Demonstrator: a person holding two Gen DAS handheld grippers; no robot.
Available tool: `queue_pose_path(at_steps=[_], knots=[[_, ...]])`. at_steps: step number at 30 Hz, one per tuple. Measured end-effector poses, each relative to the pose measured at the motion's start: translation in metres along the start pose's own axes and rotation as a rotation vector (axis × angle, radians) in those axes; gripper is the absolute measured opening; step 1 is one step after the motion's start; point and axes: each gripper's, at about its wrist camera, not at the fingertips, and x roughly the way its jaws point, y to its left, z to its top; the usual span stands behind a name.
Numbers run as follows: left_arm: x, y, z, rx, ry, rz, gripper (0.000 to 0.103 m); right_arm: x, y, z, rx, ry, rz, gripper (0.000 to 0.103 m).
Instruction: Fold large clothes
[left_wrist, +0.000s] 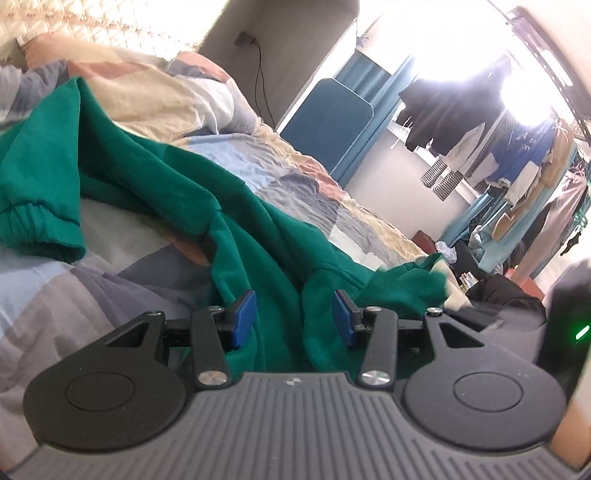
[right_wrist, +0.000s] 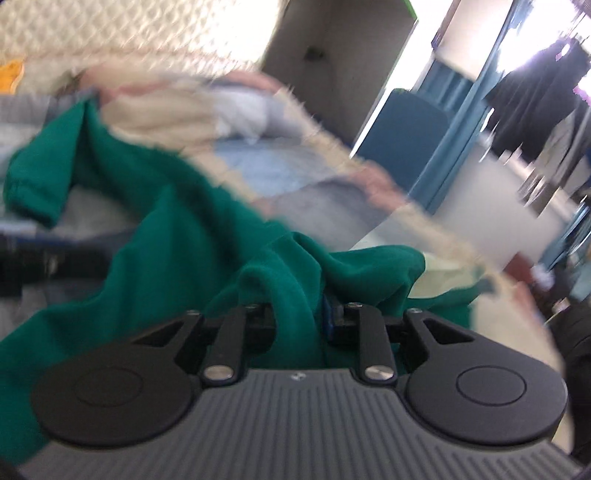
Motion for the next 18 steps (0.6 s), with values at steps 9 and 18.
queue_pose_path(at_steps=[9,18], knots=[[0.012,0.003,0.002,-0.045,0.025,-0.064,0.051,-0.009,-0.026,-0.001,0.067,0.051,0.081,0.045],[0.014,-0.016,-0.006,0.013,0.029,-0.098,0.052,-0.051,-0.033,-0.039,-0.099,-0.015,0.047,0.09]])
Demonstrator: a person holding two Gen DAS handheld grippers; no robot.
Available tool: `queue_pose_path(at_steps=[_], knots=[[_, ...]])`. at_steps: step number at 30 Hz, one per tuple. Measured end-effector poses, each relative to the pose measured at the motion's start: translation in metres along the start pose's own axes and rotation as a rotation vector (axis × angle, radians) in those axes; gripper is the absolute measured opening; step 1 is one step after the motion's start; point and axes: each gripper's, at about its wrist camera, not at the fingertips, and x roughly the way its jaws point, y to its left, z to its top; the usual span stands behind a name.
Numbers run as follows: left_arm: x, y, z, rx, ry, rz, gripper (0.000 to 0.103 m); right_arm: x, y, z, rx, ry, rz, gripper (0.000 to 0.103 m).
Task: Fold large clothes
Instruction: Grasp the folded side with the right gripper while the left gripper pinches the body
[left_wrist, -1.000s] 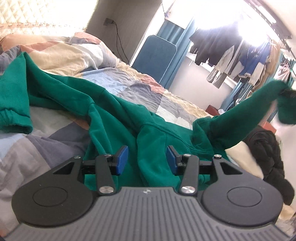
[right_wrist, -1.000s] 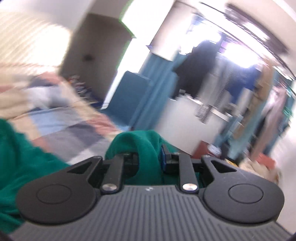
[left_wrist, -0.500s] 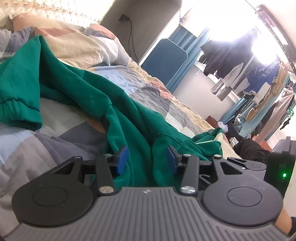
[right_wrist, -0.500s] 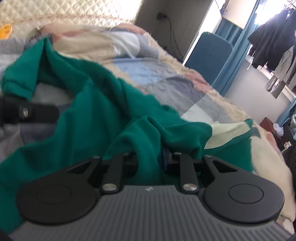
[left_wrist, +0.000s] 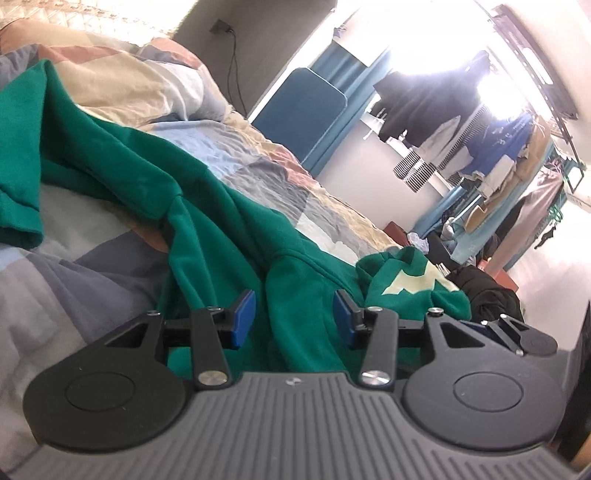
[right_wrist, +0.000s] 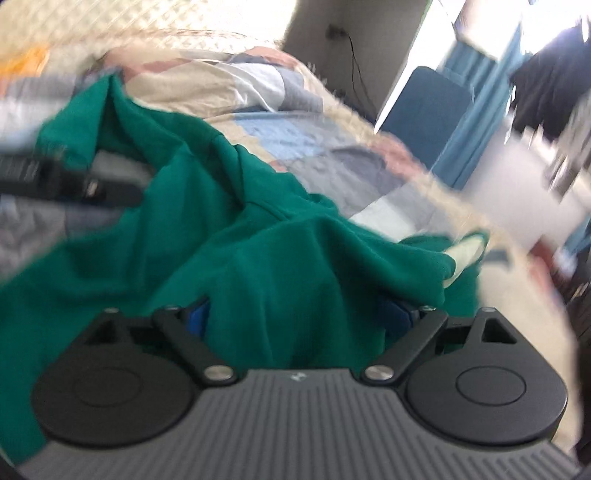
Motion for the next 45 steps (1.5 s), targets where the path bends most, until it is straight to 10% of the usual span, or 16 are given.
queue_pose_path(at_steps=[14,22,27,34,37,45], knots=[[0.007,-0.031,-0.017,0.093,0.012,-0.132,0.052,-0.048,-0.079,-0.04,0.578,-0.323,0.285,0.09],[0.027,-0.054,-0.04,0.188,0.136,-0.204,0.052,-0.007,-0.159,-0.093,1.056,-0.196,0.138,0.09],[0.046,-0.066,-0.057,0.258,0.187,-0.186,0.051,0.047,-0.172,-0.118,1.261,-0.072,0.177,0.06],[0.063,-0.057,-0.055,0.255,0.199,-0.187,0.033,0.105,-0.154,-0.106,1.229,-0.06,0.207,0.041],[0.063,-0.051,-0.047,0.226,0.198,-0.238,0.026,0.11,-0.154,-0.102,1.204,-0.066,0.235,0.011],[0.032,-0.001,-0.007,-0.081,0.126,-0.458,0.023,0.05,-0.171,-0.094,1.167,-0.24,0.215,0.007]])
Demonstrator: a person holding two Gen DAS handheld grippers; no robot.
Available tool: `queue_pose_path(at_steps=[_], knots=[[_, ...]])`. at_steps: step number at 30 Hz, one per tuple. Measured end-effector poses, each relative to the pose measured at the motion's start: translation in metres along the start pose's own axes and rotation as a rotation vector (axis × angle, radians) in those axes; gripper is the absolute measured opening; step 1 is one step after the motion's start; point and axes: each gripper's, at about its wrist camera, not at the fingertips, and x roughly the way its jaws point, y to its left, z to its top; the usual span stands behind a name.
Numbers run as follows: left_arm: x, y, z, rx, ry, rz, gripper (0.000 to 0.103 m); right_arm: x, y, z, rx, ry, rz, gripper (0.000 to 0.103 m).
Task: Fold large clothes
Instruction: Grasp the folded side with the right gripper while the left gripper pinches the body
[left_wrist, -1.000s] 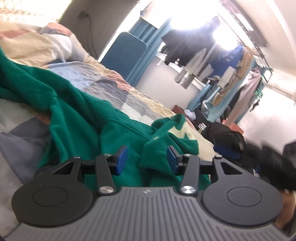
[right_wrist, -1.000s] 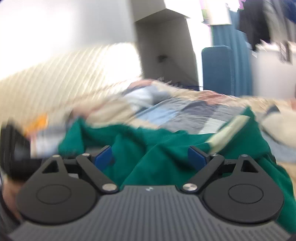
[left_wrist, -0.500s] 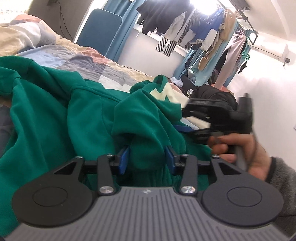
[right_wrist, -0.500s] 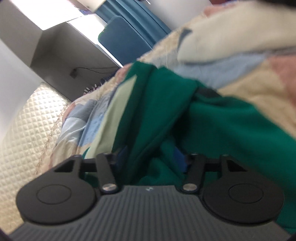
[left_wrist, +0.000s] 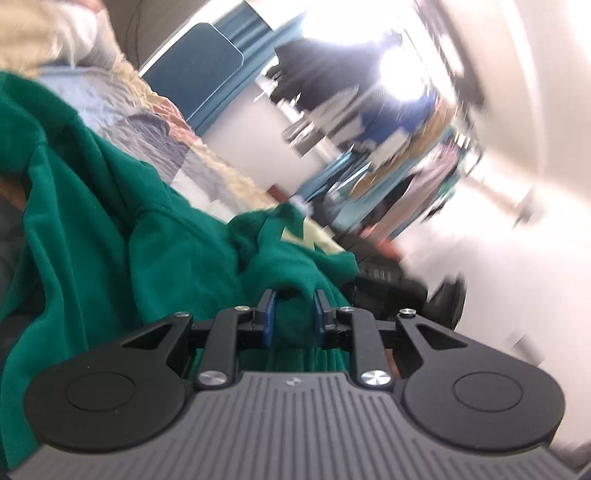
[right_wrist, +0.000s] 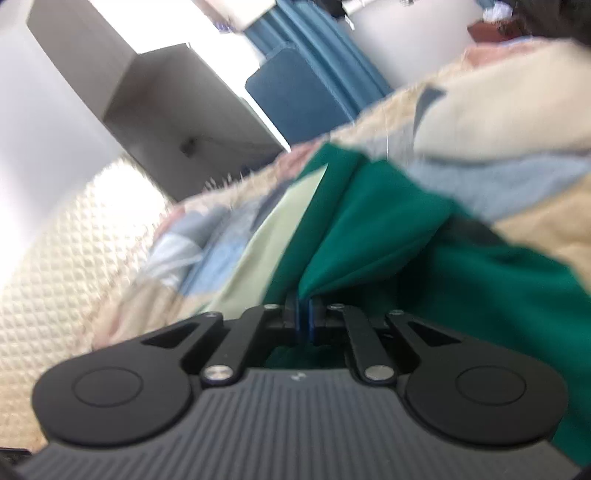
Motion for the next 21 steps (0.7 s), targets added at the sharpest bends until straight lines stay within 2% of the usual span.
queue_pose_path(at_steps=[3,5,7,8,10,12,14,17,21], knots=[[-0.012,0.011,0.006,-0.1,-0.025,-0.065,0.023,-0.024,0.0,0.008,0.03,-0.04,0.007,0.007],[-0.011,0.017,0.006,-0.14,-0.024,-0.054,0.022,-0.04,0.001,0.011,0.01,-0.052,-0.009,0.007],[-0.004,0.023,0.008,-0.162,0.01,0.007,0.017,-0.048,0.002,0.008,-0.031,-0.045,-0.06,0.007],[0.0,0.026,0.007,-0.161,0.037,0.056,0.006,-0.049,0.002,0.006,-0.05,-0.028,-0.102,0.007],[0.011,0.035,0.005,-0.166,0.087,0.171,0.005,-0.045,-0.005,-0.001,-0.064,0.015,-0.185,0.007],[0.02,0.041,0.003,-0.142,0.121,0.278,0.005,-0.036,-0.011,-0.008,-0.078,0.054,-0.253,0.007],[0.026,0.043,0.004,-0.119,0.129,0.319,0.005,-0.027,-0.016,-0.014,-0.105,0.077,-0.291,0.007],[0.028,0.036,0.005,-0.056,0.111,0.338,0.005,-0.017,-0.023,-0.015,-0.054,0.102,-0.278,0.007],[0.017,0.012,0.001,0.037,0.099,0.317,0.006,-0.027,-0.025,-0.01,-0.003,0.092,-0.231,0.007]])
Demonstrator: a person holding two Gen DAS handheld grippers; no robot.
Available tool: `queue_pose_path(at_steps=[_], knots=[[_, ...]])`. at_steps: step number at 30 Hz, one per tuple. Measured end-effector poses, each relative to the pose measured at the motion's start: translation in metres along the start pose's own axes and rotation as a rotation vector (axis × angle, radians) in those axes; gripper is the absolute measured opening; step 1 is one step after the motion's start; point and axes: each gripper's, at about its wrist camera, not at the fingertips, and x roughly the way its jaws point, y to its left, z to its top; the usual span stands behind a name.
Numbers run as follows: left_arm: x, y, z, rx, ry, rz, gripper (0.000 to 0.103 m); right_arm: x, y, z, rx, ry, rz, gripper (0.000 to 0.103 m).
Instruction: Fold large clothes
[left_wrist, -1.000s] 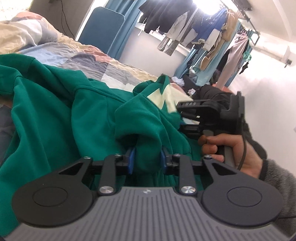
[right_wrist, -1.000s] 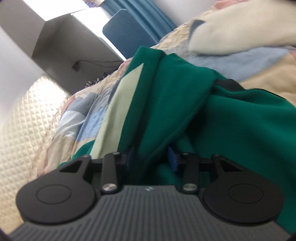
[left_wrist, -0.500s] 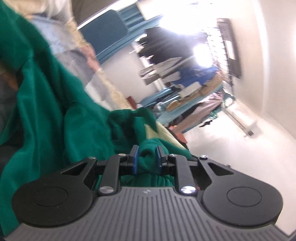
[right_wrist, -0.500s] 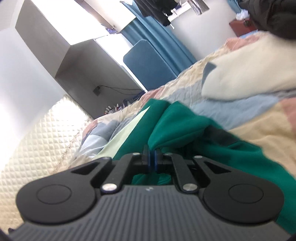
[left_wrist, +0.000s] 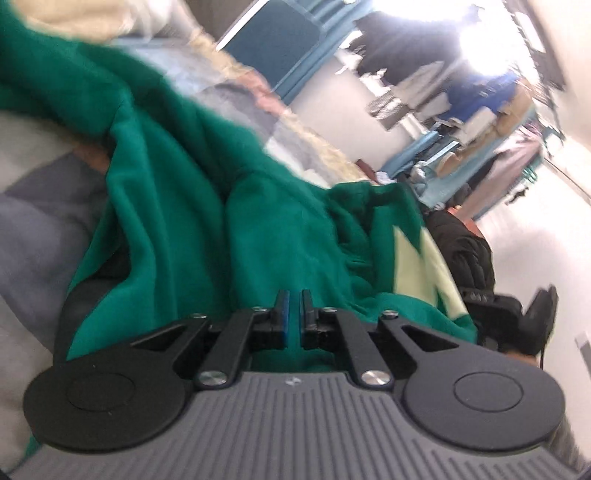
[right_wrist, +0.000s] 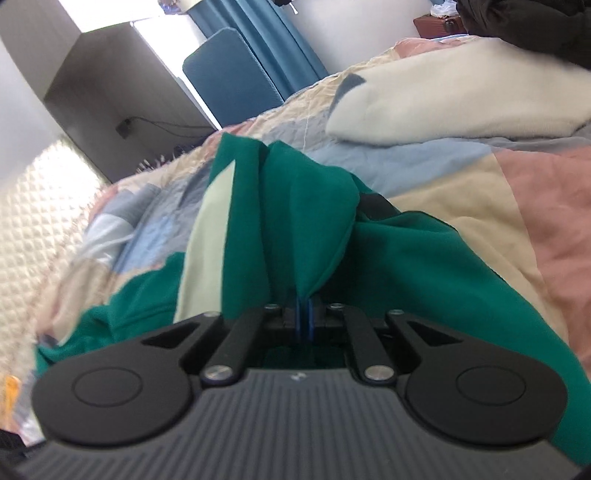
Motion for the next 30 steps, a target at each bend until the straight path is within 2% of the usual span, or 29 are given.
queue_pose_path(at_steps=[3,5,8,10,12,14,15,17,19,22,25,27,28,29,30], knots=[[-0.015,-0.027,-0.006,0.105,-0.007,-0.014,0.006,-0.008,0.0,0.002,0.025,-0.017,0.043,0.007],[-0.023,-0.054,-0.014,0.195,-0.001,-0.05,0.006,-0.011,0.0,0.003,0.033,-0.01,0.079,0.007],[-0.021,-0.095,-0.029,0.306,0.03,-0.092,0.006,-0.013,-0.002,0.005,0.049,0.003,0.124,0.007],[-0.015,-0.119,-0.04,0.379,0.054,-0.094,0.008,-0.013,-0.005,0.005,0.064,0.016,0.15,0.007],[-0.005,-0.139,-0.05,0.439,0.078,-0.074,0.02,-0.013,-0.008,0.006,0.075,0.022,0.164,0.007],[0.008,-0.154,-0.062,0.492,0.105,-0.05,0.044,-0.013,-0.013,0.007,0.091,0.028,0.182,0.007],[0.017,-0.157,-0.069,0.522,0.119,-0.032,0.046,-0.013,-0.015,0.007,0.099,0.031,0.19,0.007],[0.029,-0.168,-0.082,0.587,0.155,0.024,0.047,-0.011,-0.02,0.007,0.119,0.038,0.204,0.007],[0.048,-0.178,-0.093,0.659,0.172,0.117,0.047,-0.01,-0.023,0.007,0.131,0.04,0.214,0.007],[0.06,-0.185,-0.112,0.854,0.126,0.228,0.047,-0.01,-0.027,0.008,0.133,0.042,0.225,0.007],[0.064,-0.182,-0.12,0.964,0.109,0.326,0.047,-0.009,-0.029,0.008,0.139,0.048,0.23,0.007],[0.064,-0.177,-0.12,1.002,0.111,0.365,0.046,-0.009,-0.03,0.008,0.142,0.052,0.229,0.007],[0.065,-0.174,-0.119,1.006,0.112,0.392,0.039,-0.009,-0.03,0.008,0.145,0.054,0.232,0.007],[0.065,-0.171,-0.117,1.009,0.111,0.414,0.026,-0.008,-0.031,0.008,0.148,0.056,0.235,0.007],[0.062,-0.168,-0.112,1.002,0.107,0.412,0.02,-0.008,-0.03,0.008,0.15,0.058,0.238,0.007]])
